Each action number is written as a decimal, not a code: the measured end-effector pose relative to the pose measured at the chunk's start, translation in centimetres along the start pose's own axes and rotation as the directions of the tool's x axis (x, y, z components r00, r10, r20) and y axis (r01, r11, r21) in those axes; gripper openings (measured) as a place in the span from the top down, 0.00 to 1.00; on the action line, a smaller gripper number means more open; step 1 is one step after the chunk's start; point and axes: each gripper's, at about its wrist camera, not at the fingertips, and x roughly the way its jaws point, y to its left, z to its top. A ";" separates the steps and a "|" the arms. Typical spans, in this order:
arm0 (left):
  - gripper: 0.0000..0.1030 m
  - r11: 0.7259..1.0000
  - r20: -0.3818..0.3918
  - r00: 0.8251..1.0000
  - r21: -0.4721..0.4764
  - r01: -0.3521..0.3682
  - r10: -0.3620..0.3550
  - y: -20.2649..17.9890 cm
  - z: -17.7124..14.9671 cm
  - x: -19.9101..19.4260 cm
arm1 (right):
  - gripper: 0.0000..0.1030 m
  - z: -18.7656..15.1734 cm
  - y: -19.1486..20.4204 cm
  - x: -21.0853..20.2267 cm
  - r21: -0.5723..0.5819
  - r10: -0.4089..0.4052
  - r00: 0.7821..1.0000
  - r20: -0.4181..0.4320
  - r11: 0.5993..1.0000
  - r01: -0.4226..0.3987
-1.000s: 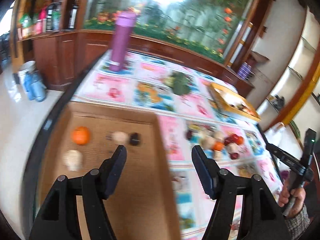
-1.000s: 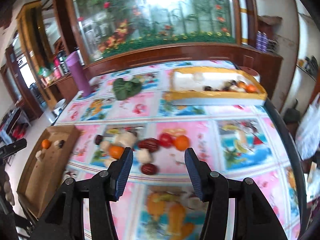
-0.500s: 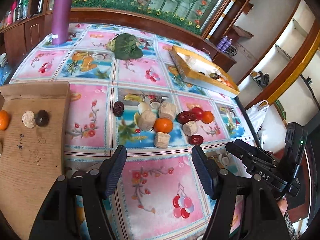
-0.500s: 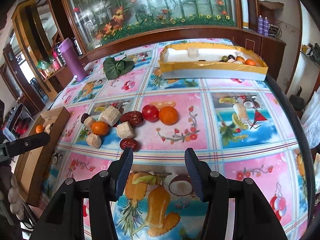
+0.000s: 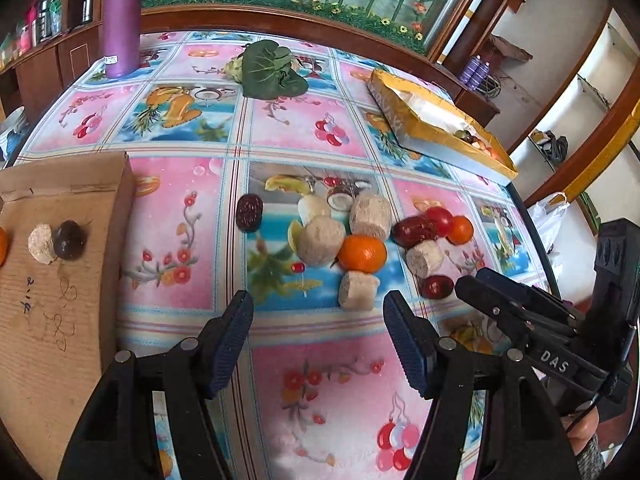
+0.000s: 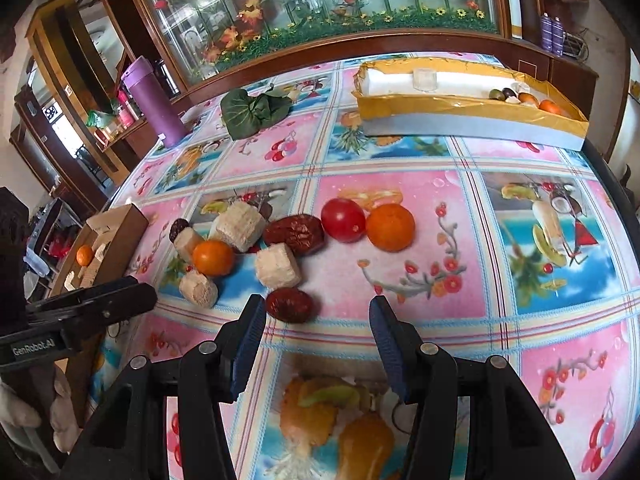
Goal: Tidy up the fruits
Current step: 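Withdraw both tools from the tray back over the table, then grasp another round beige piece with the left tool while the right grasps a beige cube, then carry both beige pieces into the cardboard tray and open both tools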
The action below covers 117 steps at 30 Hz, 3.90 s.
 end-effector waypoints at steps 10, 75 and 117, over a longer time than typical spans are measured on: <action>0.41 0.999 -0.032 0.999 -0.038 0.025 -0.026 0.3 3.1 3.9 | 0.44 1.1 1.6 2.2 -0.043 -0.015 1.000 -0.015 0.999 0.014; 0.68 0.942 0.152 0.981 -0.328 -0.067 0.123 21.5 -4.8 -13.6 | 0.75 0.3 19.0 -0.1 -0.294 0.157 0.988 0.005 0.944 -0.148; 0.45 0.915 0.223 0.969 -0.404 -0.006 0.105 20.4 -4.5 -16.6 | 0.51 0.5 25.5 4.1 -0.326 0.169 0.986 0.003 0.932 -0.158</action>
